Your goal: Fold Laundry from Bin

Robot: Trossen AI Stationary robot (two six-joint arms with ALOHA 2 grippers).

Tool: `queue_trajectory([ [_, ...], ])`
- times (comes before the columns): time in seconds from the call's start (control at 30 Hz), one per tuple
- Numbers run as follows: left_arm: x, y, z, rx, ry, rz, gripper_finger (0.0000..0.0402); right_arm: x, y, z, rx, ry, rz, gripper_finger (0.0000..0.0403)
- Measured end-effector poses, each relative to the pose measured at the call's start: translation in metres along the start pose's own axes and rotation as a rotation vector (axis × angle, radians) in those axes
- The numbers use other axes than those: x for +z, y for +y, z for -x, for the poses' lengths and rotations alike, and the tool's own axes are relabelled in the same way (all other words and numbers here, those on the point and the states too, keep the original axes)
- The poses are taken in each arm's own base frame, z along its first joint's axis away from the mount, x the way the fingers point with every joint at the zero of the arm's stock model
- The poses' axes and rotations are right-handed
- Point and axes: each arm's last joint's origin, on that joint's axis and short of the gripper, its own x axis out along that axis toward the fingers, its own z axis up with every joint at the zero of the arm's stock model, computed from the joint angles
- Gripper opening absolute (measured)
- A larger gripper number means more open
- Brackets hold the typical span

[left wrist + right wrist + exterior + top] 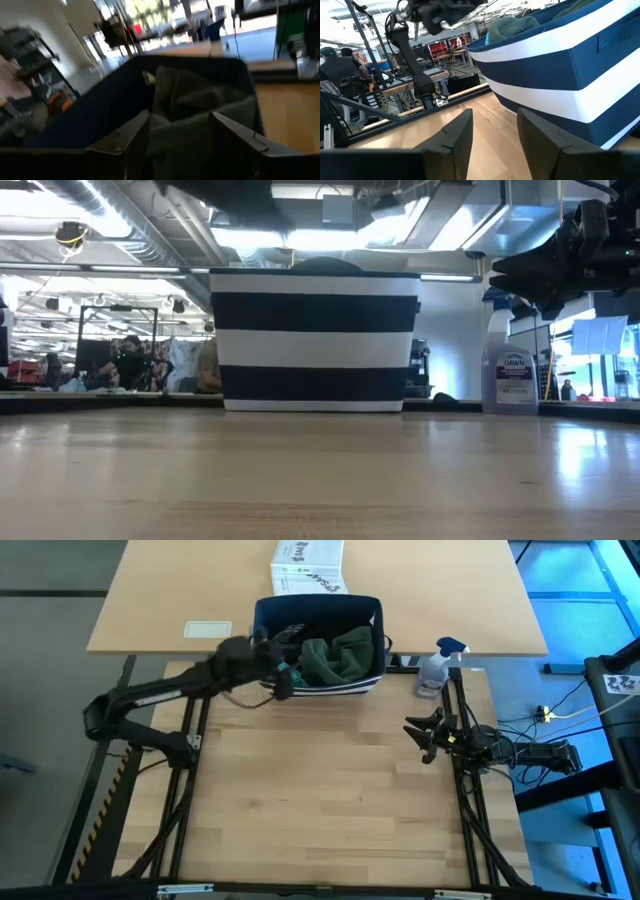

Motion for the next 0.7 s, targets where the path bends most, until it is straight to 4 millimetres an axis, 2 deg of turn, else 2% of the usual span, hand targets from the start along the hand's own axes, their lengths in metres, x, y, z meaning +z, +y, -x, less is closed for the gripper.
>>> queue_trajectory([
  [0.17, -0.001, 0.019, -0.029, -0.029, 0.21, -0.006, 0.0196, 0.0, 0.0, 0.0, 0.0, 0.0, 0.0, 0.0152],
  [0.27, -0.006, 0.023, -0.042, -0.062, 0.308, -0.004, 0.0196, 0.0, 0.0, 0.0, 0.0, 0.0, 0.0, 0.0152],
  [0.53, -0.021, 0.018, -0.068, -0.136, 0.347, -0.045, 0.019, 0.0, 0.0, 0.0, -0.001, 0.001, 0.0, 0.0152],
  [0.7, -0.024, 0.014, -0.073, -0.185, 0.343, -0.066, 0.0138, 0.0, 0.0, 0.0, -0.001, 0.001, 0.001, 0.0152],
])
